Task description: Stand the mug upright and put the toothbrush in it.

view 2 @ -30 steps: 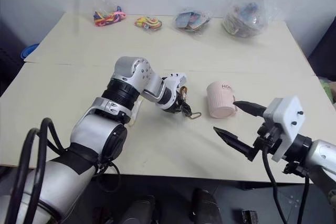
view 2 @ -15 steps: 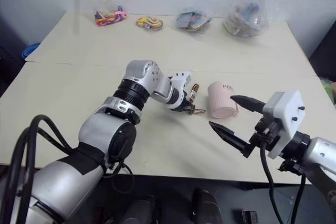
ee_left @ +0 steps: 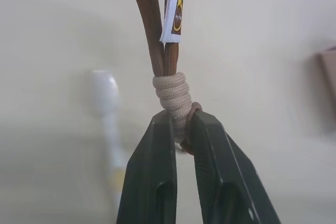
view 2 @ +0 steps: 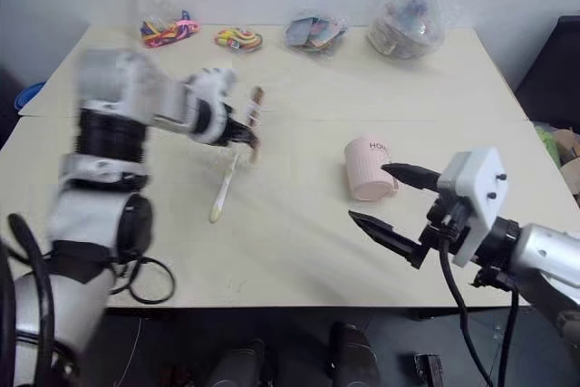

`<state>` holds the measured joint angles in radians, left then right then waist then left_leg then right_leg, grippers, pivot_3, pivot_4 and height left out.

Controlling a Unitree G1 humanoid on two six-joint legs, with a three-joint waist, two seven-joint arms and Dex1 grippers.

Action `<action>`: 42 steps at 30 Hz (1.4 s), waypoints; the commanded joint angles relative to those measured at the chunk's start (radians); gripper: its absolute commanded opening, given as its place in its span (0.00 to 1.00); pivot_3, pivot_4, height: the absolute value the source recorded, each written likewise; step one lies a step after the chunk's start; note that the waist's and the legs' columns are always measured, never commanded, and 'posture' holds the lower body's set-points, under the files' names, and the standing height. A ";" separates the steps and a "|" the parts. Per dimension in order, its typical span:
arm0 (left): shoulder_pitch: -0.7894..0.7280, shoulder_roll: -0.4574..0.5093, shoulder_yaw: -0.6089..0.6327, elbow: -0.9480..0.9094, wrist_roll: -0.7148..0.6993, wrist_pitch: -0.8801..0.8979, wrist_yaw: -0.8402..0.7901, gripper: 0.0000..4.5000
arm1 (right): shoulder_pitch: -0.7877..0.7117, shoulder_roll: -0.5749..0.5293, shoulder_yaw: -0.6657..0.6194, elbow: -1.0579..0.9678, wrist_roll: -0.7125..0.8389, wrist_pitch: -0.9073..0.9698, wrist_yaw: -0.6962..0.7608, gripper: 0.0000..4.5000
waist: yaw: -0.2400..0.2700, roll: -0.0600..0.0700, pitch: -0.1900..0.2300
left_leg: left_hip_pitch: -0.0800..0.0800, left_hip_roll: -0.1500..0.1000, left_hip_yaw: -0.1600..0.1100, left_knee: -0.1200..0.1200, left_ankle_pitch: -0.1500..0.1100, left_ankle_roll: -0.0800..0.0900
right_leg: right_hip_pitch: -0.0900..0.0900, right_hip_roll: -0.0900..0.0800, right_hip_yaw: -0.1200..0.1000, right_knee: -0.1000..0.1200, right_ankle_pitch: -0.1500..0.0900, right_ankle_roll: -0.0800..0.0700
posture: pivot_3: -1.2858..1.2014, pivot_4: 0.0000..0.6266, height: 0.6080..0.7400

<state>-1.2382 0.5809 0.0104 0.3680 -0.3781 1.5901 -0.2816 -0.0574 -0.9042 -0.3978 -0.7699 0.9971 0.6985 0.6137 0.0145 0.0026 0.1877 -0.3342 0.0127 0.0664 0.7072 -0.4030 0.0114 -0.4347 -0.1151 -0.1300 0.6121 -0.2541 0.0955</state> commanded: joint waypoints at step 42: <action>0.611 0.370 0.311 -0.819 -0.539 -0.552 -0.694 0.79 | -0.578 0.162 0.194 0.675 -0.327 0.257 -0.233 1.00 | -0.015 -0.006 -0.001 | -0.003 0.002 0.000 0.006 -0.003 0.000 | 0.004 -0.001 -0.004 -0.001 -0.001 -0.001 | 0.52 0.24 1.00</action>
<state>-0.6156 0.9285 0.3537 -0.4117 -0.8976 1.0733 -0.9229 -0.6151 -0.7554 -0.1713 -0.1155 0.7032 0.9227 0.4537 -0.0006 -0.0037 0.1868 -0.3371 0.0146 0.0663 0.7132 -0.4063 0.0110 -0.4316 -0.1151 -0.1338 0.6118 -0.2551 0.0937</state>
